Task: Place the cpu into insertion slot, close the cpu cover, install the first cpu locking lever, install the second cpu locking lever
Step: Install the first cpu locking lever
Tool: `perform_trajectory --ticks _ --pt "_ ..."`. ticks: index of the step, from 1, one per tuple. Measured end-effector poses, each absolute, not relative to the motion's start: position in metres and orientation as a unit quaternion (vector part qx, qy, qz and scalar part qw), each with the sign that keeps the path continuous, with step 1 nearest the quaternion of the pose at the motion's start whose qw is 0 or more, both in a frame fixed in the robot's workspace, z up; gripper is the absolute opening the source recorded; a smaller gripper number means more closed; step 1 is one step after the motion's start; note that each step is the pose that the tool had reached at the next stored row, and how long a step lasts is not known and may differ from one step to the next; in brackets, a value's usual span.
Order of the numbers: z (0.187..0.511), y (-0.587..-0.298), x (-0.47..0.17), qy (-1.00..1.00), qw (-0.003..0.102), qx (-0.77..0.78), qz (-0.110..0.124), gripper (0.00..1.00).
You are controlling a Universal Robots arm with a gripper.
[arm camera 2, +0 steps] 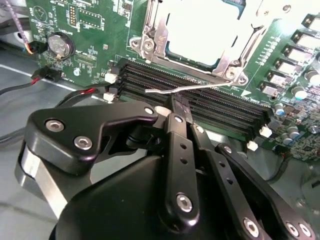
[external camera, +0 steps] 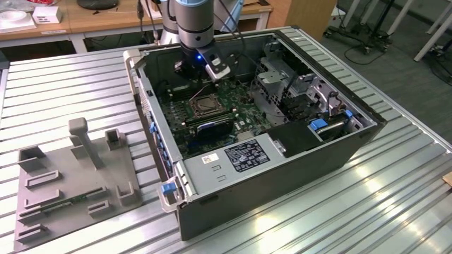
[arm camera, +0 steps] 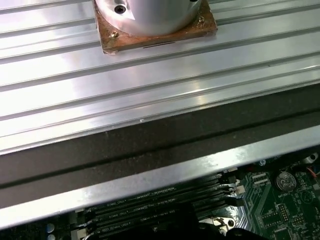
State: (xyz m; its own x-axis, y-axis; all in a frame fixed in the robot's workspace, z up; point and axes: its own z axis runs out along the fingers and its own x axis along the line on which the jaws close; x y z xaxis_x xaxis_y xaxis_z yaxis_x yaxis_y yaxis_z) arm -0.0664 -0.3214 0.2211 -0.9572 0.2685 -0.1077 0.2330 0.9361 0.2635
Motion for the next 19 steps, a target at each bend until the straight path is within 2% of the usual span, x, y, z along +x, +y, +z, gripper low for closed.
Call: perform_trajectory --ticks 19 --pt "0.2237 -0.3276 -0.0669 0.978 0.074 0.148 0.124 0.11"
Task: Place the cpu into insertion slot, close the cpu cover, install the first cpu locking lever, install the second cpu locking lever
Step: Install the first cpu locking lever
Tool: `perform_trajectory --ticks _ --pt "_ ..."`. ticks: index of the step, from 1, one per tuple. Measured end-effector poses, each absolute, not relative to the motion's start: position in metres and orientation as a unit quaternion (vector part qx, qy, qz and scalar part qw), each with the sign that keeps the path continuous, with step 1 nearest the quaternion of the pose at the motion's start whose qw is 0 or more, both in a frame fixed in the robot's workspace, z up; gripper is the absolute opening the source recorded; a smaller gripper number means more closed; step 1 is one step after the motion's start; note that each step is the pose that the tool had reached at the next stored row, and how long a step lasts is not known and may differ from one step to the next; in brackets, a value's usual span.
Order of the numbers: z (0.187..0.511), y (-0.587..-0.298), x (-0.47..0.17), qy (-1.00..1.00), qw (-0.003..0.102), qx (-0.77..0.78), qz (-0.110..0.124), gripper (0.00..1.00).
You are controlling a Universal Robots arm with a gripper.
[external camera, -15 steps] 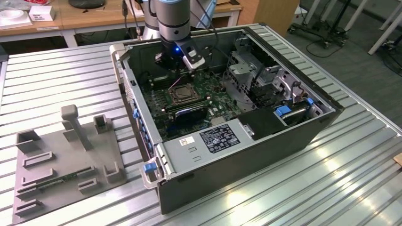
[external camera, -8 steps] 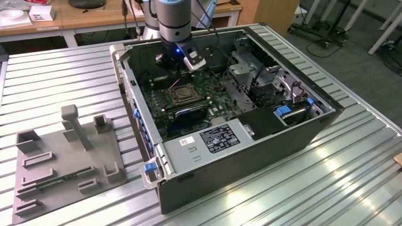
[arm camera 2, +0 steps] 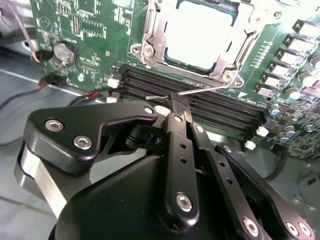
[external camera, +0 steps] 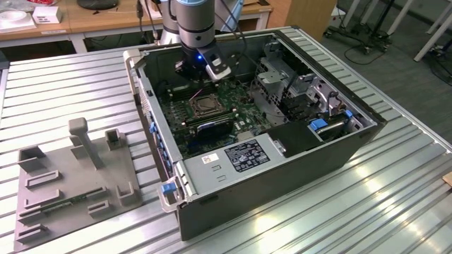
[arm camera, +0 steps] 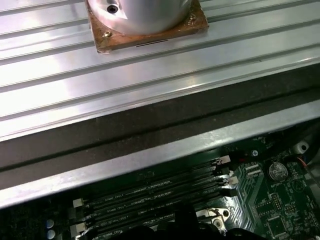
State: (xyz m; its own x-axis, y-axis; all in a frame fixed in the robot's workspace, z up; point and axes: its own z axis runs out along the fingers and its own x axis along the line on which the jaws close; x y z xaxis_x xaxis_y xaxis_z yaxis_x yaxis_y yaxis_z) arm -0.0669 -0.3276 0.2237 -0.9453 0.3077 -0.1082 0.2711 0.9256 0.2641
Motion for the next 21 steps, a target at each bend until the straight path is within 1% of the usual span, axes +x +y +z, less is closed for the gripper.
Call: perform_trajectory --ticks 3,8,14,18,21 --pt "0.2230 -0.3276 -0.0669 0.975 0.077 0.168 0.122 0.11" --pt "0.2227 -0.3275 -0.0669 0.975 0.077 0.170 0.122 0.11" --pt "0.2215 -0.3275 -0.0683 0.973 0.080 0.181 0.121 0.11" --pt "0.2210 -0.3263 -0.0702 0.972 0.085 0.182 0.122 0.11" --pt "0.2208 -0.3262 -0.0707 0.972 0.086 0.183 0.122 0.11"
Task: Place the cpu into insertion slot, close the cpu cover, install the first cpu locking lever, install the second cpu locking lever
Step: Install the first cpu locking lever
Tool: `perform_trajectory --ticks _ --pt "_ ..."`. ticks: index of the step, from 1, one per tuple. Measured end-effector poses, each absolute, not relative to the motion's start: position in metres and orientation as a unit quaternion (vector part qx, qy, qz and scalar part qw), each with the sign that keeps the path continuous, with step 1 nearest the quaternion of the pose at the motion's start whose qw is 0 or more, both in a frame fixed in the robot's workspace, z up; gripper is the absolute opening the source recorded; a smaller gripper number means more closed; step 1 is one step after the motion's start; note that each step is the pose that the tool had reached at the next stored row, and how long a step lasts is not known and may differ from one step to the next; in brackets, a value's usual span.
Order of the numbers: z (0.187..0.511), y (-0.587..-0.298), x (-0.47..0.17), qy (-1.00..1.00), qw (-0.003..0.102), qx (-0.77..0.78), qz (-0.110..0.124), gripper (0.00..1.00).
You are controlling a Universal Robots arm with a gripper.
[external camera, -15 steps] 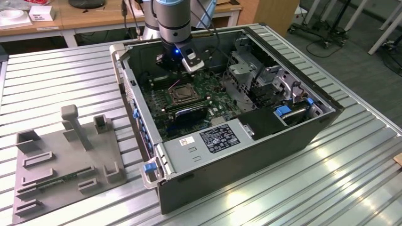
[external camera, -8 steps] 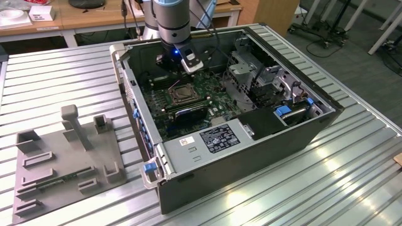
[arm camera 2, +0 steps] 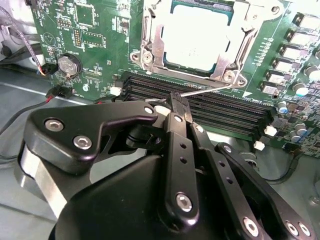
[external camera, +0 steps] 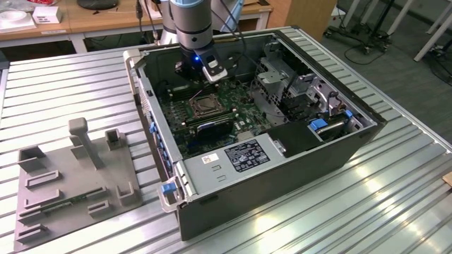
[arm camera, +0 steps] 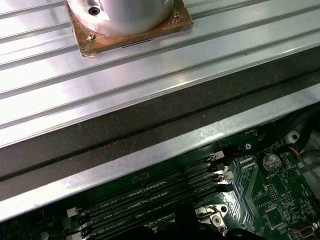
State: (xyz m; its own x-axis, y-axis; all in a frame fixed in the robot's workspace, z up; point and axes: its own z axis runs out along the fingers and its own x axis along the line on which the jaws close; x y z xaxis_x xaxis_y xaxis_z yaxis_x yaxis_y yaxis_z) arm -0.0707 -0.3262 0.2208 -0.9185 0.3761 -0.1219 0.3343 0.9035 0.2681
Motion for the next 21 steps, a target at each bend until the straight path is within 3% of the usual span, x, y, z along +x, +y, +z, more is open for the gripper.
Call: perform_trajectory --ticks 21 --pt "0.2162 -0.3258 -0.0733 0.968 0.094 0.197 0.122 0.11"
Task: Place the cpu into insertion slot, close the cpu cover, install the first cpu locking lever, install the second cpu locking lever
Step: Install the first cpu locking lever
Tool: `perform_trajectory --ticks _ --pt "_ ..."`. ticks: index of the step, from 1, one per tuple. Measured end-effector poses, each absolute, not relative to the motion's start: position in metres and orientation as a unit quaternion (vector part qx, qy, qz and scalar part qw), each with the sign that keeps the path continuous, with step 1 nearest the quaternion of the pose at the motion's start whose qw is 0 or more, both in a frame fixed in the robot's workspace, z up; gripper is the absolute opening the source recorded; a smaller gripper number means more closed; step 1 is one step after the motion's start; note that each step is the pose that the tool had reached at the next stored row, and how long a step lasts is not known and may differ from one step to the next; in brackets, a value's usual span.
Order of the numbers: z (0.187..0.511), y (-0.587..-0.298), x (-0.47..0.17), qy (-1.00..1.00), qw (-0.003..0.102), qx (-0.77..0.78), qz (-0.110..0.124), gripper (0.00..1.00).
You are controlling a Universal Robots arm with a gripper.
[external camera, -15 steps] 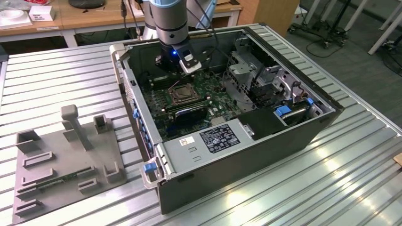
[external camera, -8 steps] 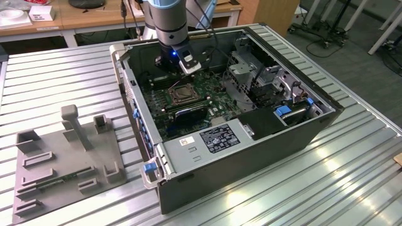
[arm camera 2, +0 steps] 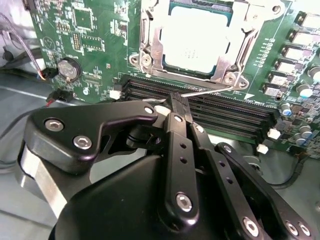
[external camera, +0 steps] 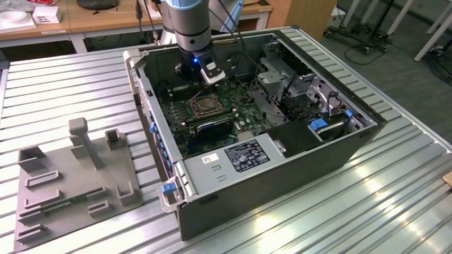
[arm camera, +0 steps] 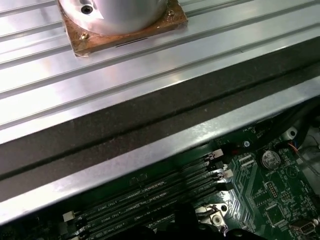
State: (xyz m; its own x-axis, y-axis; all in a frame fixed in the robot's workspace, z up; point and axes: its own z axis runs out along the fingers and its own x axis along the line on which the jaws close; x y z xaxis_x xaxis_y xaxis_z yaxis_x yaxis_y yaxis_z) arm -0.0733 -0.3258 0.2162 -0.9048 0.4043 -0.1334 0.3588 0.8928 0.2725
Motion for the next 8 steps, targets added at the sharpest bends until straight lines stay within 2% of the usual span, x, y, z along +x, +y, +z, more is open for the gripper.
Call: perform_trajectory --ticks 8 --pt "0.2161 -0.3234 -0.0735 0.968 0.094 0.198 0.122 0.11"
